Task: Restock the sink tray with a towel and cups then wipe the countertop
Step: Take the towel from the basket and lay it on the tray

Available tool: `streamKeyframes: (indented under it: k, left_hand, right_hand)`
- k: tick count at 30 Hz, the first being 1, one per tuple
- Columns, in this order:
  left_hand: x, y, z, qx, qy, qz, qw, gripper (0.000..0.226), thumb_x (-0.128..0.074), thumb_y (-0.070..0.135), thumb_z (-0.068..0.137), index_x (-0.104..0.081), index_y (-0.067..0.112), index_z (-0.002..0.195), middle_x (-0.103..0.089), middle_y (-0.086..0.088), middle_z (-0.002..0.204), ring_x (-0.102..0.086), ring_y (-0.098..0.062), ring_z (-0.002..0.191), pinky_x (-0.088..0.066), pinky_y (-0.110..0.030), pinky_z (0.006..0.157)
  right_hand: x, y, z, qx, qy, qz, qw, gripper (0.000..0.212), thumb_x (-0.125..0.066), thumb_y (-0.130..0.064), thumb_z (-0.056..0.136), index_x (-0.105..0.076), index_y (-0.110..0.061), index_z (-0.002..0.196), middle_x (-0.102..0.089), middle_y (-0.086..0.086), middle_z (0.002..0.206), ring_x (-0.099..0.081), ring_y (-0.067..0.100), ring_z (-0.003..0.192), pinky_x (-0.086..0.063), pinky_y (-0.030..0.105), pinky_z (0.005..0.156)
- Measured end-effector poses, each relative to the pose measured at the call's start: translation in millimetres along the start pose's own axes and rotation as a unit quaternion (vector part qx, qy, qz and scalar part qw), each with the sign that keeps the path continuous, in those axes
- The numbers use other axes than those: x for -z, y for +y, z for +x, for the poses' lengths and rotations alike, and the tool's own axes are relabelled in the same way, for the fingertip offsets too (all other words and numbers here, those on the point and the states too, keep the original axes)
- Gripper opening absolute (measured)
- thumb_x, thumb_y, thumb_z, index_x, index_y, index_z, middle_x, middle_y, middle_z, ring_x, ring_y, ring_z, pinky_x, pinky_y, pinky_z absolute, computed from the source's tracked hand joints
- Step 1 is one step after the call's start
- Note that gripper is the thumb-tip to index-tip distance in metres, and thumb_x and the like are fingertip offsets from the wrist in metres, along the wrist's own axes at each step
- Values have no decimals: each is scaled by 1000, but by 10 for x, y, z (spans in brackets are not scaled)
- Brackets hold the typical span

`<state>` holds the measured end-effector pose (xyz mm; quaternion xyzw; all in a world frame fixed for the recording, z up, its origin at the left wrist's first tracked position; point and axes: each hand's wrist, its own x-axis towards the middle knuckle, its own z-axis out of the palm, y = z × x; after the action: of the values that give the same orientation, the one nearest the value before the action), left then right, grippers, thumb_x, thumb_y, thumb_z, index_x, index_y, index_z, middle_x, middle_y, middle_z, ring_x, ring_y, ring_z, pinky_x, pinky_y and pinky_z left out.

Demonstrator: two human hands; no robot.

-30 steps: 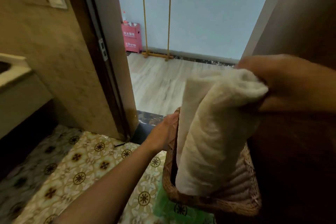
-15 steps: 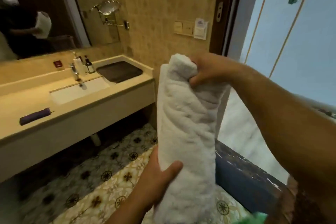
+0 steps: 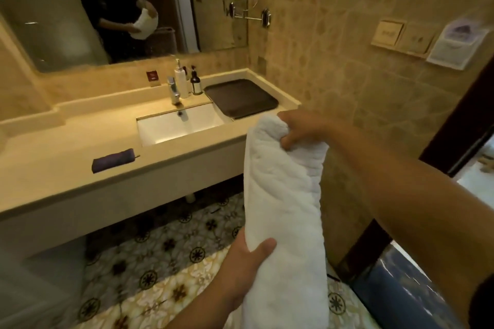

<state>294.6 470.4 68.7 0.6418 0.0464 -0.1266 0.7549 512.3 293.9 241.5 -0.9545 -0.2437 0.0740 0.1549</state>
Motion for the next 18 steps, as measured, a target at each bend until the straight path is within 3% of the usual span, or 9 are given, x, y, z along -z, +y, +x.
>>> streamKeyframes:
  k: [4,9,14,18]
  left_hand:
    - [30,100,688,-11,7,-27,1000,66,-79,39,78,-52,22,135,-67,-4,128,-63,-27,117,-48,-54,100]
    - [-157,371,1639,-44,35,-56,997,59,-74,26,83,-52,14,135,-67,-9,127,-64,-30,116,-51,-51,98]
    - [-298,651,2467,-65,47,-65,995,56,-72,28,85,-52,16,136,-66,-8,129,-62,-30,119,-49,-51,99]
    - [-244,771,3031,-77,54,-63,994,62,-73,35,83,-51,15,137,-64,-11,132,-60,-32,122,-46,-57,102]
  right_hand:
    - [135,262,693,12,-20,2,1000,37,-75,-33,70,-55,-32,100,-63,-6,99,-59,18,92,-50,40,82]
    - [496,639,1565,39,-33,-1,999,40,-76,-28,72,-55,-31,105,-61,-7,97,-57,16,89,-47,37,78]
    - [811,955,2365,68,-46,-23,996,38,-77,-27,71,-53,-33,100,-57,-12,90,-54,8,81,-42,30,67]
    - [868,1158,2990,74,-57,-41,995,32,-76,-27,68,-52,-33,86,-59,-9,91,-57,16,85,-48,35,74]
